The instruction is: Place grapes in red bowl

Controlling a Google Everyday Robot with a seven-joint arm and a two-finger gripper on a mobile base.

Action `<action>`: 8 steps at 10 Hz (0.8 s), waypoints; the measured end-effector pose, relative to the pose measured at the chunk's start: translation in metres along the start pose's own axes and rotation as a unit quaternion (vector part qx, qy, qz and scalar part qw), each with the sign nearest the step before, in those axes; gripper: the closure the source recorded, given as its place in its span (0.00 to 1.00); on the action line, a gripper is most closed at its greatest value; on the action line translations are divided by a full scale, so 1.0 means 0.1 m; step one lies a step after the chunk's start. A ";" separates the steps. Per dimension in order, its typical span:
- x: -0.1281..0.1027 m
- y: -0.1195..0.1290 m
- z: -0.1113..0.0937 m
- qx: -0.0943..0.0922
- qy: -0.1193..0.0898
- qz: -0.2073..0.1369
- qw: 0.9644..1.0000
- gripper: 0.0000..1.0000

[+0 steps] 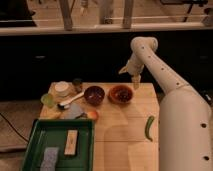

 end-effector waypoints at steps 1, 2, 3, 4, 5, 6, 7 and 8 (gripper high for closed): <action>0.00 0.00 0.00 0.000 0.000 0.000 1.000 0.20; -0.01 -0.01 0.00 0.000 0.000 -0.001 1.000 0.20; -0.01 -0.01 0.01 0.000 0.000 -0.001 1.000 0.20; -0.02 -0.01 0.02 -0.001 -0.001 -0.001 1.000 0.20; -0.01 -0.01 0.01 -0.001 -0.001 -0.001 1.000 0.20; -0.01 -0.01 0.02 -0.001 -0.001 -0.001 1.000 0.20; -0.01 -0.01 0.02 -0.001 -0.001 -0.001 1.000 0.20; -0.01 -0.01 0.01 -0.001 -0.001 -0.001 1.000 0.20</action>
